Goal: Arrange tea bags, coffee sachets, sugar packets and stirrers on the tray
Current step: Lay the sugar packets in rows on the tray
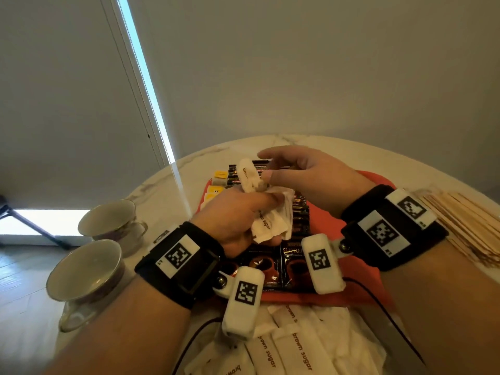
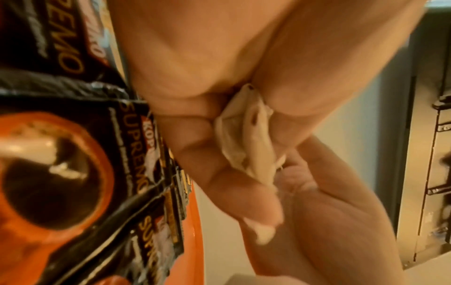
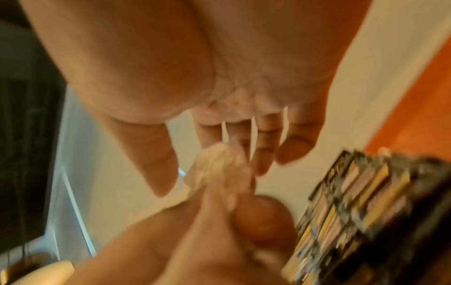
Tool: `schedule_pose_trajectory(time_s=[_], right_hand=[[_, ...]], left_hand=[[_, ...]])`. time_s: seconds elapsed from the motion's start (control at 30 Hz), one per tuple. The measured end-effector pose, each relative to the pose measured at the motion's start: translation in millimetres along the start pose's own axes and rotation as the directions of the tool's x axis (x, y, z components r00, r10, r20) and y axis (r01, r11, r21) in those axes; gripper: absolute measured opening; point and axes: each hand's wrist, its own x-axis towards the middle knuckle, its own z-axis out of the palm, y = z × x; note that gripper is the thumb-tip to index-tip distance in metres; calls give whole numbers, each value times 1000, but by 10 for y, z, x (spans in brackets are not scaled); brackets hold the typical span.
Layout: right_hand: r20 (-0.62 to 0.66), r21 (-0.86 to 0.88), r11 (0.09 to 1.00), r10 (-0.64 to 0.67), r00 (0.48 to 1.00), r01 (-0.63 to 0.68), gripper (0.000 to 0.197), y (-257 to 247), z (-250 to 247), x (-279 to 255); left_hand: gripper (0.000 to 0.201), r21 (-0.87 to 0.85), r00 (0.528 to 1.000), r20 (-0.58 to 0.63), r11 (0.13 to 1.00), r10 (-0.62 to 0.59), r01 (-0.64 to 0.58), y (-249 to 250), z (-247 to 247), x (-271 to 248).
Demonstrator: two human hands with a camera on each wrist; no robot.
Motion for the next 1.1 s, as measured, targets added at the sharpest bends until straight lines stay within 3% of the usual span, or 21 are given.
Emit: schedule_pose_trajectory(time_s=[0.1,0.2,0.37,0.47,0.57,0.63,0.73,0.83,1.1], right_hand=[[141,165,985,21,990,-44,22,-1,43,-19],[43,250,968,-9,999,-2,22,21,72,-6],[-163,595,803,75,984,37,8,-34,79,33],[-222,561,827,103,970,40,7,-35,-1,34],[-144,420,908,76,987,-9,5,-26,-38,-2],[-100,258,966,32,994,-6,2,-4,-19,-15],[-66,80,997,0,998,5,12,13,24,-29],[-119,65,998,-14,993,22,16,13,28,-23],[-29,174,980,104,994,-97,18,51,-7,-31]], left_hand=[[22,39,998,65,999,-12,9,-11,22,-29],[20,19,999,54,1000,-5,4,-11,1,-28],[22,-63,999,-27,998,-33,32,24,-44,-27],[23,-162,988,-147,987,-49,25,49,-62,-10],[17,-254,959,-281,967,-45,-29,66,-84,16],[21,-294,957,-289,953,-21,-68,82,-88,9],[45,-256,979,-196,961,57,-107,93,-89,-18],[36,-132,981,-112,976,156,-171,61,-90,-44],[39,-209,960,-220,953,171,-218,47,-125,23]])
